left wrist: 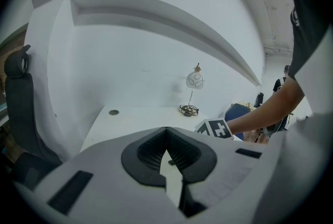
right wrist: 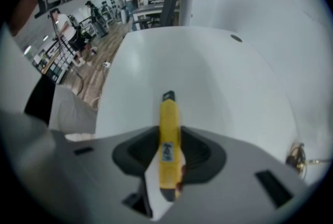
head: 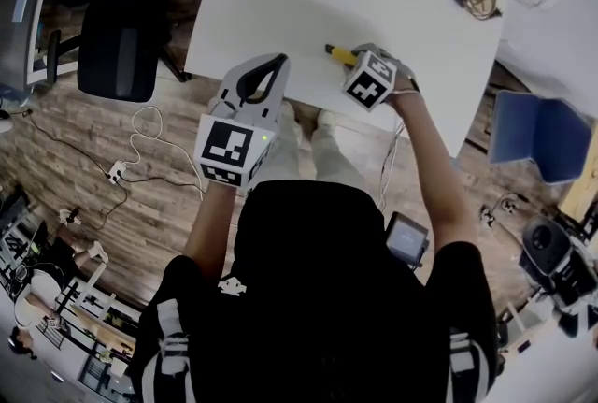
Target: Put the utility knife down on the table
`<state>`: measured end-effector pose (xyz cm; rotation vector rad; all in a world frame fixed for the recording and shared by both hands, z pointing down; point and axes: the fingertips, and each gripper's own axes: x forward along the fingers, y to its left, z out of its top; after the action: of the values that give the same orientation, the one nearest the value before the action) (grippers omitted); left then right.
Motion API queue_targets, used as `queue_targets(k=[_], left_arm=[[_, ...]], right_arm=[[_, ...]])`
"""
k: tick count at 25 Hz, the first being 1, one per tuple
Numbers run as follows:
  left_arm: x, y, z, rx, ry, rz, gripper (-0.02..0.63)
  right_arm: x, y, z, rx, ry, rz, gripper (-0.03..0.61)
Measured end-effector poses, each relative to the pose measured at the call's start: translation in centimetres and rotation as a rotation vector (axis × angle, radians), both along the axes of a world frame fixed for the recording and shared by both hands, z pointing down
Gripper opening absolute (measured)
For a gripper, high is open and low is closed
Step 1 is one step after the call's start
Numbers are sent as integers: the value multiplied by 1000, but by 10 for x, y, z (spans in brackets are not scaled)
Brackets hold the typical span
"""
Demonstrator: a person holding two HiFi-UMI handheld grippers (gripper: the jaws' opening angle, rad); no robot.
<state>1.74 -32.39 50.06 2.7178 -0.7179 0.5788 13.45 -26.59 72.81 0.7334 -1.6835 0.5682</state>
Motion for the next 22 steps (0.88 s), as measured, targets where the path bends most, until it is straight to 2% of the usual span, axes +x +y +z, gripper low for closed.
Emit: queue_targets(k=[12, 22], left_arm=[[-2, -3, -13, 26, 8, -8, 17], [2, 1, -37, 73, 36, 0, 17]], right_arm=[[5, 0, -11, 13, -30, 56, 152], [5, -5, -51, 100, -107, 169, 124]])
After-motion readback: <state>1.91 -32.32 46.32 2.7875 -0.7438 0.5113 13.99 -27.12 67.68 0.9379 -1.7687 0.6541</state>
